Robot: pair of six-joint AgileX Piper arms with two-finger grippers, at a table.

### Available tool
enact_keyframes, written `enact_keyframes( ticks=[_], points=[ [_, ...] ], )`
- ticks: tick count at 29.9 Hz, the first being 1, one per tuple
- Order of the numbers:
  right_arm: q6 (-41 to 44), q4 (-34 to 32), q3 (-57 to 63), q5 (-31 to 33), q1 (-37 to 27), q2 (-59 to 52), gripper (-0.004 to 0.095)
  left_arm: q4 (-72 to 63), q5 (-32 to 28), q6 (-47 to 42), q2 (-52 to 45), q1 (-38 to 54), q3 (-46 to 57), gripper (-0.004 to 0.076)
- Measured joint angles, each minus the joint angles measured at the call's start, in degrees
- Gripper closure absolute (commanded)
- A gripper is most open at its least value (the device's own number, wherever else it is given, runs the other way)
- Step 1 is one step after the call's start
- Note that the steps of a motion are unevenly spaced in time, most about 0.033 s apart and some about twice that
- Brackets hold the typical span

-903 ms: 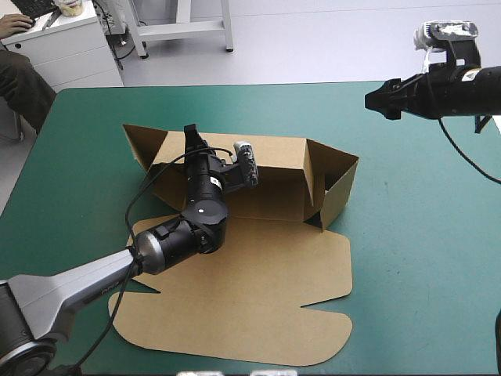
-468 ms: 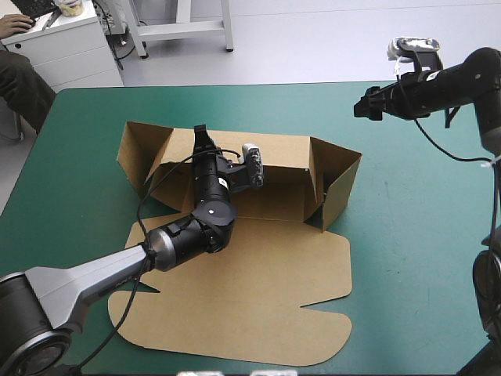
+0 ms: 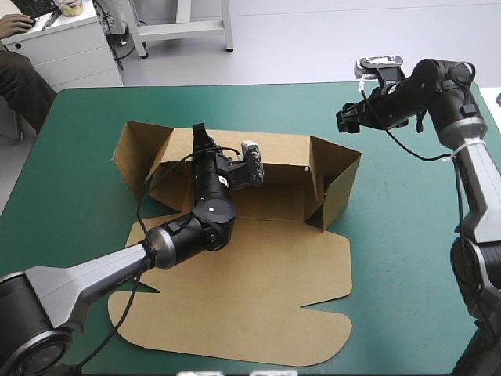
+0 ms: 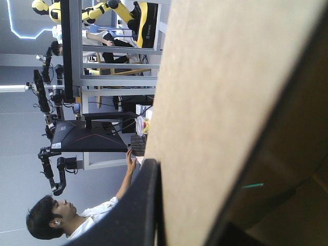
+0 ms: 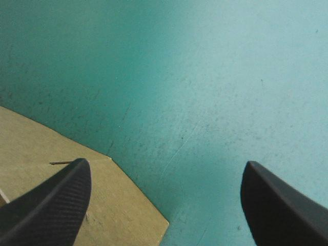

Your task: Fold the box

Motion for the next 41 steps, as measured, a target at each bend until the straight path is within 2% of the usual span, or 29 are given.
enact_keyframes(
  ticks=[9, 16, 25, 36, 41],
  points=[
    [1.5, -2.2, 1.4, 4.8, 0.2, 0.1, 0.0171, 0.1, -0.1, 0.0, 0.0, 0.1, 0.0, 0.0732],
    [1.7, -2.3, 4.8, 4.8, 2.1, -0.3, 0.0171, 0.5, -0.1, -0.8, 0.0, 0.1, 0.0, 0.0732],
    [1.1, 0.1, 12.8, 4.6, 2.3, -6.4, 0.0171, 0.0, -0.4, -1.1, 0.0, 0.1, -1.1, 0.0732],
    [-9.3, 10.0, 32.0, -8.2, 2.3, -16.0, 0.0171, 0.0, -0.9, -1.1, 0.1, 0.1, -1.2, 0.0732],
    [-12.6, 13.8, 37.3, -11.3, 2.3, -19.5, 0.0171, 0.0, -1.2, -1.1, 0.1, 0.1, -1.2, 0.0732]
  ],
)
